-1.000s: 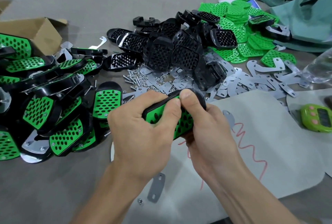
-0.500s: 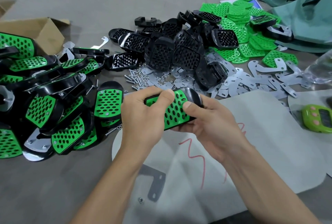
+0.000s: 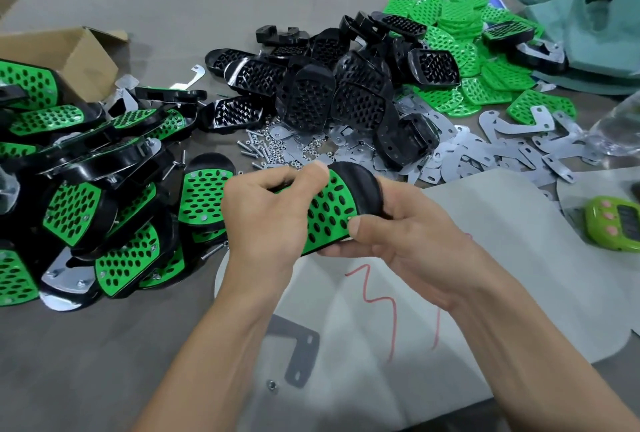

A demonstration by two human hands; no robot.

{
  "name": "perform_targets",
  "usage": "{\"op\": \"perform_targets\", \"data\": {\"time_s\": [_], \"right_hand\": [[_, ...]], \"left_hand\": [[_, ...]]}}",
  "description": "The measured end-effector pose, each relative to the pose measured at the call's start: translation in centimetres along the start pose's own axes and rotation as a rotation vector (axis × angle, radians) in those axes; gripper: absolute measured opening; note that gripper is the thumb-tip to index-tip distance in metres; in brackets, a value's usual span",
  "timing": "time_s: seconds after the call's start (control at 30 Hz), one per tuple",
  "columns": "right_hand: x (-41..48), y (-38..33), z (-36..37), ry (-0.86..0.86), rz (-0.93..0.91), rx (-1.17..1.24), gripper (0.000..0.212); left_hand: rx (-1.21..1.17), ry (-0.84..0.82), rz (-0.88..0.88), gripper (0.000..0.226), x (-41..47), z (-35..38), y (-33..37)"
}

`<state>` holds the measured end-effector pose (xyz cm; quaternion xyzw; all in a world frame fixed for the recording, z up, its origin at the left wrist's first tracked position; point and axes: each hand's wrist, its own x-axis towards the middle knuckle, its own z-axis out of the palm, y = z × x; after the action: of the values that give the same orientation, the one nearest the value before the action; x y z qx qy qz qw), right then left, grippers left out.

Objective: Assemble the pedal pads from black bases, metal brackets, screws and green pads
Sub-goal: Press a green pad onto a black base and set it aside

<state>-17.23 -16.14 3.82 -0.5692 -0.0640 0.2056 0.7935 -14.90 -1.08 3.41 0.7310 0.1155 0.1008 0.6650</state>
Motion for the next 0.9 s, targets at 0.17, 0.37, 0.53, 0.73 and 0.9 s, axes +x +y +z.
{"op": "perform_targets", "data": {"time_s": [0.17, 0.37, 0.53, 0.73, 0.9], "right_hand": [[0.2, 0.4, -0.2, 0.054, 0.015, -0.058, 0.039], [0.7, 1.4, -0.1, 0.096, 0.041, -0.024, 0.034], [1.1, 1.4, -0.4, 0.191, 0.035, 0.18, 0.032], [1.4, 1.2, -0.6, 0.216, 0.072, 0.209, 0.03], [1.5, 1.6, -0.4, 0.294, 0.076, 0.228, 0.016]], "left_hand": [[-0.016, -0.02, -0.075, 0.056, 0.1, 0.2, -0.7], [0.018, -0.113, -0.194, 0.037, 0.9, -0.1, -0.9], [-0.165, -0.362, -0.24, 0.022, 1.5, -2.4, -1.1], [-0.187, -0.388, -0.21, 0.022, 1.1, -3.5, -1.5], [-0.154, -0.378, -0.147, 0.022, 0.8, -3.2, -1.6]]}}
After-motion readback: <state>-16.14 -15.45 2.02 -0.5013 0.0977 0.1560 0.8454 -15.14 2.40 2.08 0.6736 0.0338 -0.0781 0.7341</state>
